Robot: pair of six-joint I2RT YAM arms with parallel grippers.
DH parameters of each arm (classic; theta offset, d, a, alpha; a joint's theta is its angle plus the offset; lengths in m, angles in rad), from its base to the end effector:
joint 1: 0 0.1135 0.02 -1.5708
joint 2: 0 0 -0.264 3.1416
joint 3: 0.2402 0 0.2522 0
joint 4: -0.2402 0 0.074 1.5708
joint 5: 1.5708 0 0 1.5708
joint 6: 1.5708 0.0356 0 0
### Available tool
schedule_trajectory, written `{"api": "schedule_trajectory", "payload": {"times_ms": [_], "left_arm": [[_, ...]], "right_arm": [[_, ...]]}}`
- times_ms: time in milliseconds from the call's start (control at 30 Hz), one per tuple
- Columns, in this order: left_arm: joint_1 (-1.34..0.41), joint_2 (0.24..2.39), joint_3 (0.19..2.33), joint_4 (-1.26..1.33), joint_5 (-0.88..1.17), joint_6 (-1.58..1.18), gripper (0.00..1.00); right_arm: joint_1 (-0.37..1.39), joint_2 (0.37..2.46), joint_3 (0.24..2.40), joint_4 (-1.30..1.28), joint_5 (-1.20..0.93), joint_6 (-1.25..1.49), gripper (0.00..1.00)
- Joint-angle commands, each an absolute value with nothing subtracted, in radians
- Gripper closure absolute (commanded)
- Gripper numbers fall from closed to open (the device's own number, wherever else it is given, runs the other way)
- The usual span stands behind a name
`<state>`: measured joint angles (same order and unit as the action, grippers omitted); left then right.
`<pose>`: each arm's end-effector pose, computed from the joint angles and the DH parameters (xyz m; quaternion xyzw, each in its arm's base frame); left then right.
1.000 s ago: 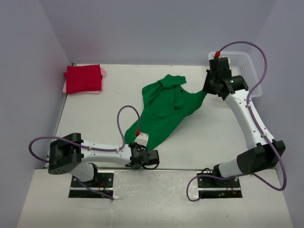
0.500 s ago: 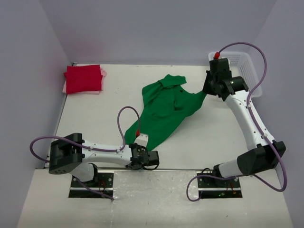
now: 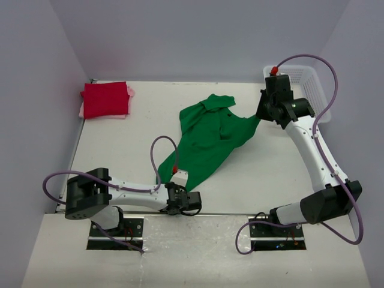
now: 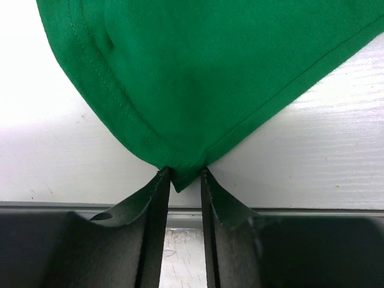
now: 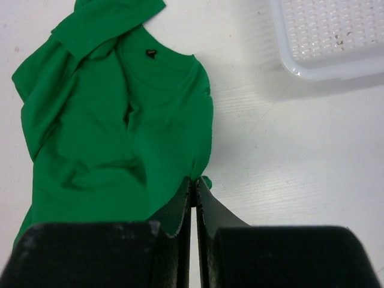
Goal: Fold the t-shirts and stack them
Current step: Flatten out the tshirt
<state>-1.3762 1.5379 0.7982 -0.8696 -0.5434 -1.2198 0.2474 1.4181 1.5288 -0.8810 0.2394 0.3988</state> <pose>0.0623 -0.2208 0.1522 0.0804 0.9598 0.0901 0.2534 0.2877 0.0640 0.3855 0.1156 0.9082 0.0185 0.4018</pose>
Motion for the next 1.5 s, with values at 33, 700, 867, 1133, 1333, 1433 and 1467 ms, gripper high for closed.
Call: {"api": "schedule_trajectory", "payload": {"times_ms": [33,700,867,1133,1333,1433,1467], "left_arm": [[-1.379,1.569,0.782,-0.816,-0.551,-1.238,0.73],[-1.454,1.424,1.072,-1.3,-0.842,-1.414,1.0],[-1.456,1.258,1.303,-1.319,-1.033,-1.277,1.0],[-1.456,1.226,1.75,-1.218,-1.354,-0.795,1.0],[-1.456,1.022,1.521,0.227,-1.513,0.574,1.0],[-1.441,1.0,1.461,0.608,-1.486,0.988,1.0],[-1.427,1.006,1.551,0.522,-1.464,0.944,1.0]], "right_arm": [[0.242,1.381,1.523,-0.841,0.224,0.383,1.0],[0.244,1.381,1.574,-0.825,0.222,0.347,1.0],[0.244,1.352,1.714,-0.85,0.238,0.302,1.0],[0.245,1.267,1.934,-0.867,0.144,0.219,1.0],[0.245,1.221,2.132,-0.876,0.12,0.164,1.0],[0.245,1.195,2.212,-0.871,0.1,0.141,1.0],[0.245,1.189,2.253,-0.871,0.083,0.14,1.0]]}}
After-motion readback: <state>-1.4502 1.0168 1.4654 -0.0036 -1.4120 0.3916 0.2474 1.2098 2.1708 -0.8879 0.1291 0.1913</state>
